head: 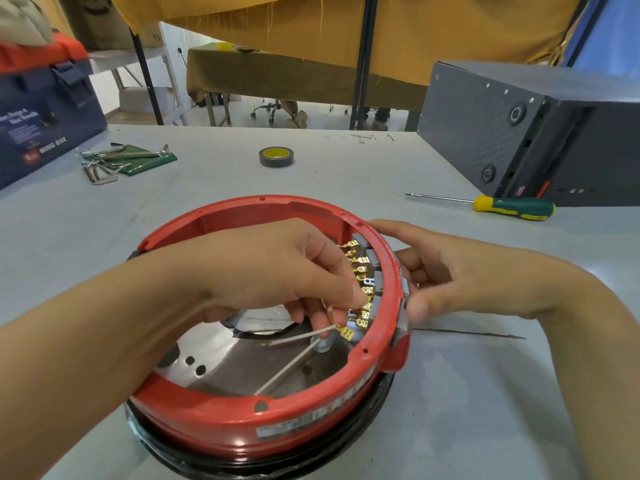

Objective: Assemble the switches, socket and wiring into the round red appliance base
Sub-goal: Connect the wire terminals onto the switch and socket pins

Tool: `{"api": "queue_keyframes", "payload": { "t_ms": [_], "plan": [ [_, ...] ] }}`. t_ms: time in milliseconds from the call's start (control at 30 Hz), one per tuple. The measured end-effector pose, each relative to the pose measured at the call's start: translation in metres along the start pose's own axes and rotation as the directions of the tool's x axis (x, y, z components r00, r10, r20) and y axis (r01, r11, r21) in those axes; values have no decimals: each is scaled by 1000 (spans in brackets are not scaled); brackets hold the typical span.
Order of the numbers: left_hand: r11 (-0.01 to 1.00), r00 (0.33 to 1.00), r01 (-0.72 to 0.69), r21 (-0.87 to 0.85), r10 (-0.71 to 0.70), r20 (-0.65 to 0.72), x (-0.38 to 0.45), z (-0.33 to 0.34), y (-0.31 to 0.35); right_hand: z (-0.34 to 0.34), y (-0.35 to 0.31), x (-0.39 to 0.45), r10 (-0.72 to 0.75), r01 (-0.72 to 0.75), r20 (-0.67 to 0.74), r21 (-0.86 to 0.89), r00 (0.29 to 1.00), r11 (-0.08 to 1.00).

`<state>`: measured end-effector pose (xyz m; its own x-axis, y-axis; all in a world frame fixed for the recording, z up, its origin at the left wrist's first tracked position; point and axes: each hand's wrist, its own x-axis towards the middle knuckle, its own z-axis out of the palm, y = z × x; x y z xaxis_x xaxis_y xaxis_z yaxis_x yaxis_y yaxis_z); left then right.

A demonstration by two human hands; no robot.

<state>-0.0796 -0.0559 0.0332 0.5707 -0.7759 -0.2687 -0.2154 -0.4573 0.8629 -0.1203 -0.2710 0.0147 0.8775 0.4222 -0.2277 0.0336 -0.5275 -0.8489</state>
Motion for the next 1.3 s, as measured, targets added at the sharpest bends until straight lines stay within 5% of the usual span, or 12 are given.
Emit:
{"api": "queue_keyframes", "payload": {
  "t_ms": [533,1300],
  "plan": [
    [997,999,-1,82,4,-33,-7,-5,0,14,-4,12,-30,16,-187,-77,982,997],
    [997,990,49,-51,-56,-127,-7,-8,-3,14,-3,13,-44,33,-185,-62,982,998]
  ]
}}
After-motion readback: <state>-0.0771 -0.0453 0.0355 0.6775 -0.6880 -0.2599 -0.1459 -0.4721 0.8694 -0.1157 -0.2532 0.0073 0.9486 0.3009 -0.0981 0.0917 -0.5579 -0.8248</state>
